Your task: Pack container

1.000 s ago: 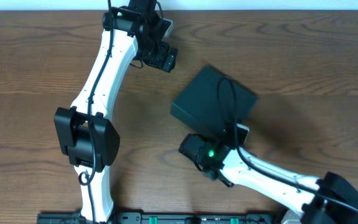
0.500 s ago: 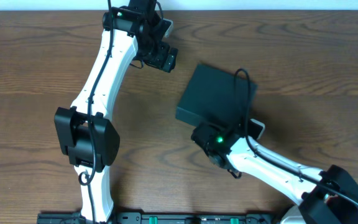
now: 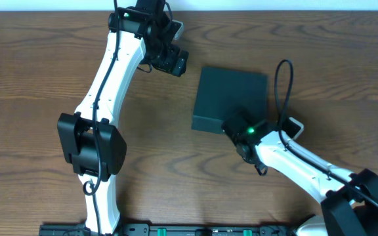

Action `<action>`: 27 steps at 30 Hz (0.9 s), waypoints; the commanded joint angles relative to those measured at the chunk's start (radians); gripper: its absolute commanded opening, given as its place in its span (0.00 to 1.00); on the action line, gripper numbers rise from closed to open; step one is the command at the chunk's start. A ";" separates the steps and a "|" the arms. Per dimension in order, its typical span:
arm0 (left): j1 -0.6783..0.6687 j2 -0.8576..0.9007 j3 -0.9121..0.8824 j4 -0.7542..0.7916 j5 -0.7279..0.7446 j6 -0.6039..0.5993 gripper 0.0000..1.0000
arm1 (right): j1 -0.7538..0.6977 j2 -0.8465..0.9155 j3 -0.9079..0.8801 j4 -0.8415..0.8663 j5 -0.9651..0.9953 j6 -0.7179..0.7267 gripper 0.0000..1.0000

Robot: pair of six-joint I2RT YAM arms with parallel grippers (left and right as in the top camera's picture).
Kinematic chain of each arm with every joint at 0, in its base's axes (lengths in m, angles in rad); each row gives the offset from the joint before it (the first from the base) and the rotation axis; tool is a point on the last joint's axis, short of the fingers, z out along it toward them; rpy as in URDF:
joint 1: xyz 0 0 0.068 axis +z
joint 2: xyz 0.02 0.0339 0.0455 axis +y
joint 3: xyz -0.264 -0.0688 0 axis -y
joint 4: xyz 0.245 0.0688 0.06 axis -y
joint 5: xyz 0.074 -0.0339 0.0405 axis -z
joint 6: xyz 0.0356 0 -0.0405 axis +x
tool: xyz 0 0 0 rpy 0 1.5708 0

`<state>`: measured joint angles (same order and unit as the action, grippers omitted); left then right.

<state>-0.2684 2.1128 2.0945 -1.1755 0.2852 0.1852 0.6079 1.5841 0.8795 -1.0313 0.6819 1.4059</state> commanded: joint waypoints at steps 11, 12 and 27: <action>0.006 -0.003 -0.007 -0.005 0.035 0.018 0.96 | -0.035 0.004 -0.008 0.073 0.072 -0.039 0.99; 0.006 -0.003 -0.007 -0.005 0.042 0.018 0.96 | -0.035 0.004 -0.008 0.060 0.066 -0.039 0.99; 0.006 -0.003 -0.007 -0.011 0.048 0.021 0.96 | 0.015 -0.436 -0.006 -0.117 -0.220 -0.102 0.99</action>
<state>-0.2684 2.1128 2.0945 -1.1851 0.3168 0.1886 0.6151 1.1946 0.8742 -1.1755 0.5613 1.3895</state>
